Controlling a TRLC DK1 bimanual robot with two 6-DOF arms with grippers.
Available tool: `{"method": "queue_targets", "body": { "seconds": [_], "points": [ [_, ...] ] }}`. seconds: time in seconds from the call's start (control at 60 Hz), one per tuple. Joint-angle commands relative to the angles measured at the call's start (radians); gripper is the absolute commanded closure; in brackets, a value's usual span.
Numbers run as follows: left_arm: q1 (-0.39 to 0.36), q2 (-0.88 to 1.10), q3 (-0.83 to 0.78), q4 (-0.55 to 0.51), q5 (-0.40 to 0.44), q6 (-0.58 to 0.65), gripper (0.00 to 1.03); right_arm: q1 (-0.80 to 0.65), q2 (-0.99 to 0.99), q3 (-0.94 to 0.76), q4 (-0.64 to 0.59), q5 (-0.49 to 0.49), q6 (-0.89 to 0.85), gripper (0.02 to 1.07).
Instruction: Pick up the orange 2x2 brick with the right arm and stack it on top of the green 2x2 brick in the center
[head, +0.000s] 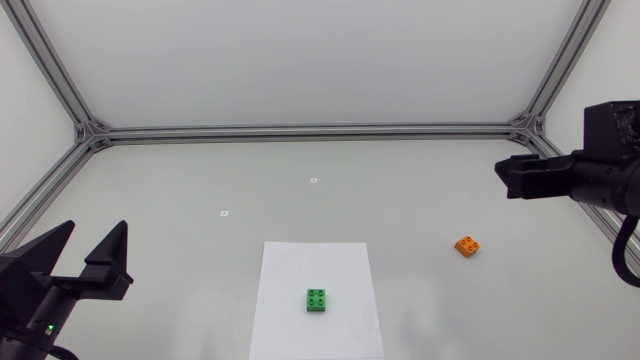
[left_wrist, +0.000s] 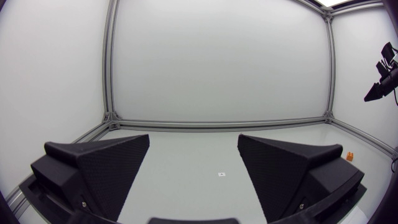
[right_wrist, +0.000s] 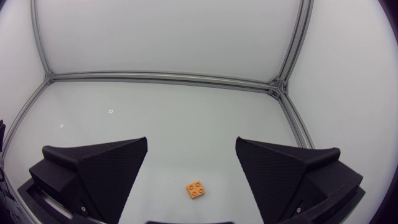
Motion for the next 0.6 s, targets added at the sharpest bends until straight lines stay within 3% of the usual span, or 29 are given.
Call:
{"method": "queue_targets", "body": {
  "seconds": [0.0, 0.233, 0.583],
  "points": [
    [0.002, -0.006, -0.041, -0.011, 0.003, 0.005, 0.04, 0.002, 0.084, 0.059, -0.070, 0.013, -0.071, 0.06],
    [0.002, -0.006, -0.041, -0.011, 0.003, 0.005, 0.04, -0.008, 0.290, 0.155, -0.209, 0.033, -0.339, 0.07],
    [0.002, -0.006, -0.041, -0.011, 0.003, 0.005, 0.04, -0.065, 0.611, 0.235, -0.278, -0.023, -0.430, 0.10]
  ]
}}
